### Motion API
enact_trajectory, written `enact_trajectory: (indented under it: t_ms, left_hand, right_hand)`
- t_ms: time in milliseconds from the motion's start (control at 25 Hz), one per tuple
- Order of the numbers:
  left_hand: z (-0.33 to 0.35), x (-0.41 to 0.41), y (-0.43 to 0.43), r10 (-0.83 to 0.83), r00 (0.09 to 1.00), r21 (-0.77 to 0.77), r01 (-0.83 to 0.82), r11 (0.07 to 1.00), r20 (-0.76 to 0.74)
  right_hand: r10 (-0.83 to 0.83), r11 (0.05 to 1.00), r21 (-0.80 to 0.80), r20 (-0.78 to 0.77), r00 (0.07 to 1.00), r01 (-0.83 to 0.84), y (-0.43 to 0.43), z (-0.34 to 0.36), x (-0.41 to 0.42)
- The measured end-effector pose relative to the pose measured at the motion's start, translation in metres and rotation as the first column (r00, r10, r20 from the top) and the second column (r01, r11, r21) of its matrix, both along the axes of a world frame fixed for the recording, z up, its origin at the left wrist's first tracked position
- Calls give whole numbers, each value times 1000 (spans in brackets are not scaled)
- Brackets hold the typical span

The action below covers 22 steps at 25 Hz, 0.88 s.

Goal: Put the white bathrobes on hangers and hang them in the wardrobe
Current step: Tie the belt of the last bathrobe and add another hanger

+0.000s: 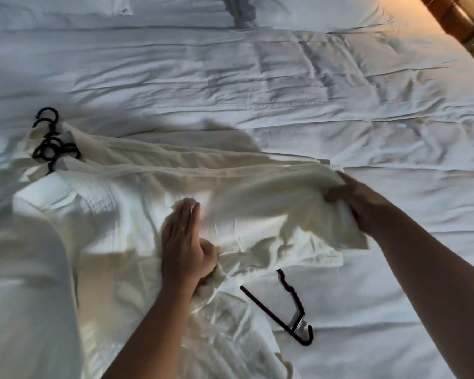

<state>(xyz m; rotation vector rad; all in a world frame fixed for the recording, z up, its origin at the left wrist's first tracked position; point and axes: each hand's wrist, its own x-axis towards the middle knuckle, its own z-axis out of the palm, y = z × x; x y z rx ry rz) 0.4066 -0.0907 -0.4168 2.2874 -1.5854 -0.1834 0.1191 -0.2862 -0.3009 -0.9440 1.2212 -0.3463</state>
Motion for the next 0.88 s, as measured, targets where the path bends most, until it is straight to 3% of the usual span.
enact_trajectory:
  t_ms: [80,160,240,320,360,400,480,520,600,640,720,760,800,840,880]
  left_hand:
    - [-2,-2,3,22,1000,-49,-21,999,11]
    - [-4,-4,4,45,999,-98,-43,994,22]
    - [-7,-6,4,55,998,-128,-50,990,35]
    - [-10,-7,2,55,997,-144,-47,988,50]
    - [-11,-6,2,52,997,-149,-43,988,57]
    - [-12,-6,1,49,997,-155,-39,987,62]
    - [-13,-6,1,49,996,-171,-36,985,71]
    - [-14,-6,2,45,996,-183,-30,983,79]
    - [-15,-6,1,31,995,-208,-10,978,99]
    - [-16,-5,1,30,995,-210,-8,978,100]
    - [-16,-5,0,36,997,-185,-22,982,71]
    - [-15,-5,0,37,998,-169,-27,985,55]
    - [-15,-5,-1,36,998,-160,-28,987,48]
    - [-15,-5,0,33,998,-158,-25,987,51]
    - [-15,-5,0,29,998,-164,-20,986,56]
  right_hand:
    - [-249,963,-57,174,953,262,-11,7,-15]
    - [-298,948,-55,198,934,314,-21,12,-35]
    - [-249,938,-276,-107,962,212,-26,6,-49]
    - [-301,853,-521,-550,779,-38,-29,-10,-58]
    - [-304,854,-511,-638,708,-94,-28,-19,-62]
    - [-292,901,-434,-621,727,-9,-25,-22,-59]
    - [-180,983,-72,-599,780,171,-11,-34,-57]
    - [-58,994,36,-636,769,104,-2,-36,-56]
    - [51,997,78,-713,700,7,5,-42,-60]
    - [-17,997,41,-660,751,58,6,-44,-65]
    - [-223,967,48,-302,927,249,11,-38,-77]
    - [-247,961,81,-175,953,264,14,-35,-83]
    - [-197,974,75,-185,963,214,16,-35,-90]
    - [-56,996,49,-383,922,81,20,-36,-91]
    - [82,996,37,-626,776,-75,23,-46,-92]
